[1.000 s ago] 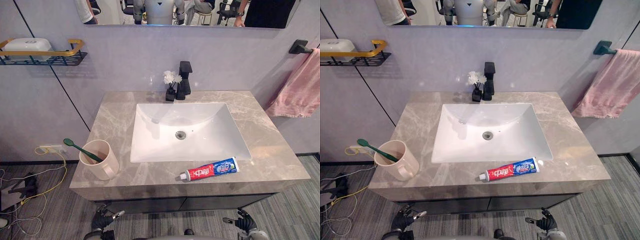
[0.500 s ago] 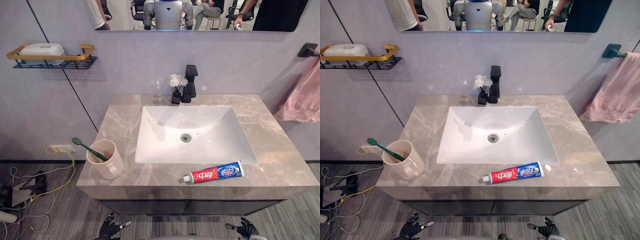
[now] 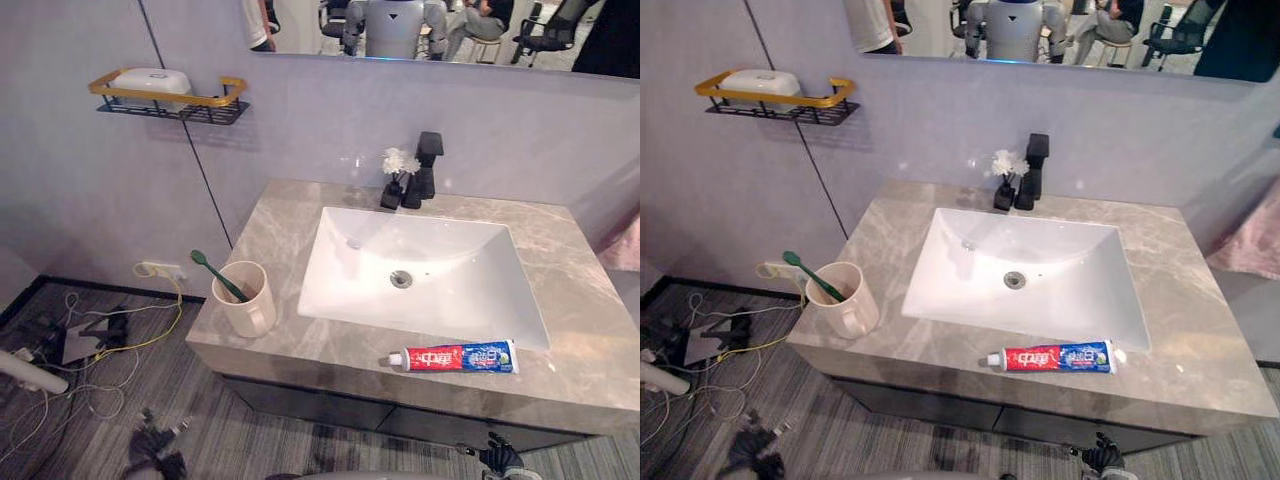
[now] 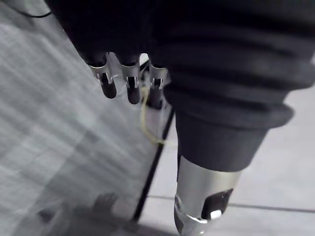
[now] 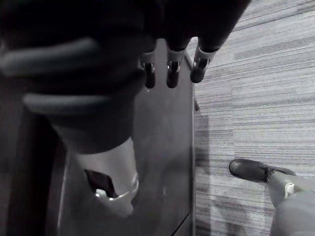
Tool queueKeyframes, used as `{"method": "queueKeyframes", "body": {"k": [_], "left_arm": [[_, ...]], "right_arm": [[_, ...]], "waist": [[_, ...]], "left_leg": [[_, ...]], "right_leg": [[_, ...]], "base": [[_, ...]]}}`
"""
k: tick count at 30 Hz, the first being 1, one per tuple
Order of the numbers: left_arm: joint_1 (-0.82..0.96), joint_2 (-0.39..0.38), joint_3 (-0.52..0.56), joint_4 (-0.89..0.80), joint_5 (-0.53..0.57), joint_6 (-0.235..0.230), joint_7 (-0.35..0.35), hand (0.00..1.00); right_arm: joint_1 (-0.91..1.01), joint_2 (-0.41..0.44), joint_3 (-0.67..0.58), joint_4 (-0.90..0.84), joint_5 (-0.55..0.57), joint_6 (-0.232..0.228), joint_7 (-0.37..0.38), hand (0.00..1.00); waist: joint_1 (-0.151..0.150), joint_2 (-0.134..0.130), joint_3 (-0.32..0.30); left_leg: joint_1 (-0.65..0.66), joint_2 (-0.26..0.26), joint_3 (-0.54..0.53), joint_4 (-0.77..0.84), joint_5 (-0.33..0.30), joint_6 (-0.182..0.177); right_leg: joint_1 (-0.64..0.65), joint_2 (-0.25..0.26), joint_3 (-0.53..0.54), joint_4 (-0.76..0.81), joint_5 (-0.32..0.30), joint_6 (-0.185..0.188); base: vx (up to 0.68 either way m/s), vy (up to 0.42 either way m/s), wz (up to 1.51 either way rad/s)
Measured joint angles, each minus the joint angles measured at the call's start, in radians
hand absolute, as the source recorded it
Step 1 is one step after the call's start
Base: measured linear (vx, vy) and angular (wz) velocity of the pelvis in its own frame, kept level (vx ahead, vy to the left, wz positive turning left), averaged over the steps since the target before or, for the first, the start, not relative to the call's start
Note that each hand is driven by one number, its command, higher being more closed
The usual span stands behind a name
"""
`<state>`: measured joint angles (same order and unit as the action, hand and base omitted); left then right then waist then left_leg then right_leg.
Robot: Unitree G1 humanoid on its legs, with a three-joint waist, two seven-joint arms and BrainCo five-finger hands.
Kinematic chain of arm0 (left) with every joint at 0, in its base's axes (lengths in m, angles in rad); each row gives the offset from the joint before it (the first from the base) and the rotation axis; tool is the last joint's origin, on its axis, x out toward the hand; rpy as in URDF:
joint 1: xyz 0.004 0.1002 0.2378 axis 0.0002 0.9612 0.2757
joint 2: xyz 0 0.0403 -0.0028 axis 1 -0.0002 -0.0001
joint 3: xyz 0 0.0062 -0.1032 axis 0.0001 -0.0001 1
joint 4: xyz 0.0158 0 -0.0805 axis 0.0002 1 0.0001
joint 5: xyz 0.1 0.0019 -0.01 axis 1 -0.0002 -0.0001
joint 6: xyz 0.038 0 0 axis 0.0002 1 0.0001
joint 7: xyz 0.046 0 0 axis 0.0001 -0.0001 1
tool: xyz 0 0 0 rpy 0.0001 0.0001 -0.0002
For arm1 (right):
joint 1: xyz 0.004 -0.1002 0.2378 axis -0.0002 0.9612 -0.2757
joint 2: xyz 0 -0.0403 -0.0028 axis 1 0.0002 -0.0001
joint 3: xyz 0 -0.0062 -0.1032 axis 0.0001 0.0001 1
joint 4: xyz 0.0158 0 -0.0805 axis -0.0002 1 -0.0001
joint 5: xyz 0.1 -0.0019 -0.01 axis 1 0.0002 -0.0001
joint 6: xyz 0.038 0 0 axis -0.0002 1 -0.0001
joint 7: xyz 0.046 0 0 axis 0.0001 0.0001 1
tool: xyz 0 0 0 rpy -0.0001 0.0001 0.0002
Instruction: Organize washtable
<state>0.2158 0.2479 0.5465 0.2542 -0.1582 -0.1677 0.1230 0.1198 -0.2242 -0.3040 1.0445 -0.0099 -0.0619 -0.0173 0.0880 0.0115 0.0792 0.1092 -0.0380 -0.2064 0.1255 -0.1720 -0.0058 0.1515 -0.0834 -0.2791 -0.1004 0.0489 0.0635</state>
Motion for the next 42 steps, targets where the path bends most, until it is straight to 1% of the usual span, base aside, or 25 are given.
{"method": "queueKeyframes", "body": {"k": [1,3,4,6,9,10,11,12,13,15,16,17,18,19,21,22,24,28,31,33,34,35,37,40,42], "left_arm": [[-0.001,0.0,0.01,-0.052,-0.001,-0.003,0.009,0.0],[-0.003,0.0,0.017,-0.246,0.003,-0.021,0.033,0.0],[-0.003,0.0,0.017,-0.288,0.005,-0.026,0.037,0.0],[-0.004,0.0,0.016,-0.45,0.045,-0.039,0.068,0.0],[-0.034,0.001,-0.005,-0.61,0.105,-0.057,0.089,0.0],[-0.047,0.008,-0.027,-0.673,0.13,-0.066,0.098,0.0],[-0.05,0.016,-0.042,-0.7,0.135,-0.075,0.097,0.0],[-0.053,0.034,-0.071,-0.737,0.142,-0.084,0.096,0.0],[-0.066,0.07,-0.127,-0.786,0.161,-0.092,0.094,0.0],[-0.086,0.105,-0.187,-0.831,0.172,-0.105,0.074,0.0],[-0.094,0.122,-0.225,-0.861,0.172,-0.113,0.059,0.0],[-0.099,0.129,-0.242,-0.873,0.173,-0.117,0.049,0.0],[-0.114,0.139,-0.277,-0.888,0.174,-0.122,0.03,0.0],[-0.128,0.144,-0.303,-0.891,0.174,-0.123,0.025,0.0],[-0.186,0.162,-0.411,-0.891,0.175,-0.123,-0.01,0.0],[-0.199,0.163,-0.436,-0.891,0.174,-0.122,-0.018,0.0],[-0.233,0.164,-0.539,-0.891,0.174,-0.12,-0.049,0.0],[-0.287,0.164,-0.698,-0.888,0.172,-0.105,-0.106,0.0],[-0.309,0.138,-0.791,-0.859,0.173,-0.083,-0.144,0.0],[-0.311,0.115,-0.837,-0.827,0.177,-0.07,-0.149,0.0],[-0.311,0.101,-0.864,-0.805,0.189,-0.06,-0.159,0.0],[-0.311,0.093,-0.874,-0.793,0.2,-0.054,-0.166,0.0],[-0.311,0.075,-0.91,-0.758,0.216,-0.04,-0.169,0.0],[-0.309,0.024,-0.96,-0.694,0.264,-0.028,-0.188,0.0],[-0.303,-0.007,-0.993,-0.651,0.31,-0.011,-0.193,0.0]], "right_arm": [[0.005,0.0,0.0,-0.001,0.0,0.0,0.0,0.0],[0.02,0.0,-0.001,-0.003,0.001,0.0,0.001,0.0],[0.025,0.0,-0.001,-0.005,0.001,0.0,0.001,0.0],[0.033,0.001,0.0,-0.008,0.011,0.0,0.003,0.0],[0.037,0.001,0.001,-0.01,0.029,0.0,0.012,0.0],[0.038,0.001,0.005,-0.011,0.036,0.0,0.02,0.0],[0.038,0.001,0.007,-0.012,0.039,0.0,0.022,0.0],[0.038,0.002,0.009,-0.012,0.039,0.0,0.023,0.0],[0.038,0.002,0.011,-0.013,0.04,0.0,0.023,0.0],[0.038,0.0,0.03,-0.016,0.044,0.0,0.024,0.0],[0.038,0.0,0.047,-0.025,0.051,0.0,0.026,0.0],[0.038,0.001,0.05,-0.033,0.052,0.0,0.029,0.0],[0.039,0.001,0.054,-0.045,0.058,0.0,0.043,0.0],[0.039,0.001,0.058,-0.05,0.059,-0.001,0.043,0.0],[0.037,0.001,0.086,-0.05,0.06,-0.004,0.045,0.0],[0.035,0.001,0.088,-0.05,0.06,-0.004,0.045,0.0],[0.025,0.001,0.097,-0.051,0.06,-0.008,0.047,0.0],[0.024,0.001,0.116,-0.08,0.06,-0.008,0.057,0.0],[0.019,0.001,0.117,-0.082,0.06,-0.008,0.063,0.0],[0.013,0.001,0.117,-0.082,0.06,-0.008,0.063,0.0],[0.01,0.001,0.117,-0.082,0.06,-0.008,0.063,0.0],[0.007,0.002,0.117,-0.082,0.06,-0.008,0.063,0.0],[0.0,0.004,0.117,-0.083,0.06,-0.008,0.062,0.0],[0.0,0.006,0.117,-0.088,0.06,-0.008,0.061,0.0],[0.0,0.007,0.115,-0.089,0.06,-0.008,0.061,0.0]], "waist": [[0.005,0.001,-0.002],[0.01,0.005,-0.003],[0.012,0.008,-0.004],[0.021,0.015,-0.004],[0.031,0.019,-0.005],[0.031,0.02,-0.005],[0.031,0.02,-0.006],[0.031,0.021,-0.006],[0.03,0.023,-0.007],[0.026,0.024,-0.01],[0.017,0.024,-0.011],[0.008,0.024,-0.011],[0.004,0.027,-0.014],[0.002,0.027,-0.015],[-0.008,0.025,-0.016],[-0.017,0.024,-0.017],[-0.021,0.024,-0.017],[-0.026,0.023,-0.019],[-0.029,0.023,-0.02],[-0.032,0.023,-0.02],[-0.042,0.022,-0.02],[-0.045,0.022,-0.019],[-0.048,0.022,-0.019],[-0.049,0.021,-0.019],[-0.05,0.02,-0.018]], "left_leg": [[-0.01,-0.001,-0.001,0.003,0.0,0.0],[-0.027,-0.01,-0.025,0.014,-0.002,-0.003],[-0.026,-0.012,-0.029,0.016,-0.002,-0.002],[-0.028,-0.013,-0.032,0.033,0.0,0.0],[-0.028,-0.014,-0.036,0.035,0.0,0.0],[-0.028,-0.013,-0.036,0.035,0.0,0.0],[-0.028,-0.013,-0.037,0.036,0.0,0.0],[-0.029,-0.013,-0.037,0.037,0.0,0.0],[-0.029,-0.013,-0.037,0.038,0.0,0.0],[-0.03,-0.013,-0.037,0.04,0.0,0.0],[-0.033,-0.013,-0.037,0.042,0.0,0.0],[-0.035,-0.013,-0.037,0.044,0.0,0.0],[-0.044,-0.013,-0.034,0.048,0.0,0.0],[-0.046,-0.012,-0.032,0.049,0.0,0.0],[-0.045,-0.011,-0.03,0.052,0.0,0.0],[-0.045,-0.011,-0.029,0.052,0.0,0.0],[-0.045,-0.009,-0.017,0.051,0.0,0.0],[-0.062,-0.006,-0.004,0.052,0.0,0.0],[-0.065,-0.002,0.007,0.049,0.001,0.001],[-0.067,-0.001,0.013,0.049,0.001,0.001],[-0.067,0.0,0.016,0.049,0.001,0.001],[-0.067,-0.001,0.016,0.049,0.001,0.001],[-0.069,-0.001,0.022,0.048,0.001,0.001],[-0.077,-0.001,0.03,0.049,0.001,0.002],[-0.077,-0.001,0.032,0.049,0.001,0.002]], "right_leg": [[-0.001,-0.003,0.0,0.0,-0.001,0.001],[-0.001,-0.008,-0.022,0.0,-0.007,0.006],[-0.001,-0.009,-0.026,0.0,-0.008,0.006],[0.0,-0.009,-0.027,0.0,-0.008,0.006],[-0.001,-0.009,-0.027,0.0,-0.008,0.006],[-0.001,-0.008,-0.026,0.0,-0.008,0.006],[0.0,-0.008,-0.026,0.0,-0.008,0.006],[-0.001,-0.008,-0.026,0.0,-0.008,0.006],[-0.003,-0.008,-0.026,0.0,-0.007,0.006],[-0.005,-0.007,-0.026,0.0,-0.007,0.006],[-0.007,-0.007,-0.026,0.0,-0.007,0.005],[-0.008,-0.007,-0.026,0.0,-0.006,0.005],[-0.016,-0.006,-0.023,0.0,-0.003,0.003],[-0.018,-0.006,-0.022,0.0,-0.001,0.002],[-0.018,-0.005,-0.019,-0.001,0.001,0.001],[-0.018,-0.005,-0.018,-0.002,0.001,0.001],[-0.024,-0.005,-0.007,-0.004,0.005,0.0],[-0.04,-0.005,0.007,-0.003,0.011,-0.003],[-0.051,-0.004,0.018,-0.002,0.014,-0.006],[-0.054,-0.004,0.025,-0.001,0.015,-0.006],[-0.055,-0.004,0.028,0.0,0.016,-0.006],[-0.055,-0.004,0.028,0.0,0.016,-0.006],[-0.064,-0.004,0.034,0.0,0.018,-0.005],[-0.071,-0.004,0.042,0.0,0.022,-0.005],[-0.072,-0.004,0.045,0.0,0.023,-0.004]], "base": [[-0.01,0.032,0.13],[-0.01,0.018,0.3],[0.04,0.015,0.22],[0.04,0.021,0.04],[0.0,0.0,0.0],[0.0,0.0,0.0],[0.0,0.0,0.0],[-0.03,0.007,0.01],[-0.04,0.011,0.01],[-0.04,0.012,0.0],[0.0,0.0,0.0],[-0.03,0.019,-0.02],[-0.02,0.013,-0.04],[-0.02,0.018,-0.05],[-0.02,0.019,-0.04],[-0.03,0.02,-0.04],[-0.03,0.028,-0.14],[-0.01,0.03,-0.13],[-0.01,0.021,-0.09],[0.01,0.016,-0.09],[0.0,0.018,-0.07],[-0.01,0.023,-0.07],[-0.01,0.02,-0.08],[0.0,0.021,-0.08],[-0.01,0.015,-0.04]]}}
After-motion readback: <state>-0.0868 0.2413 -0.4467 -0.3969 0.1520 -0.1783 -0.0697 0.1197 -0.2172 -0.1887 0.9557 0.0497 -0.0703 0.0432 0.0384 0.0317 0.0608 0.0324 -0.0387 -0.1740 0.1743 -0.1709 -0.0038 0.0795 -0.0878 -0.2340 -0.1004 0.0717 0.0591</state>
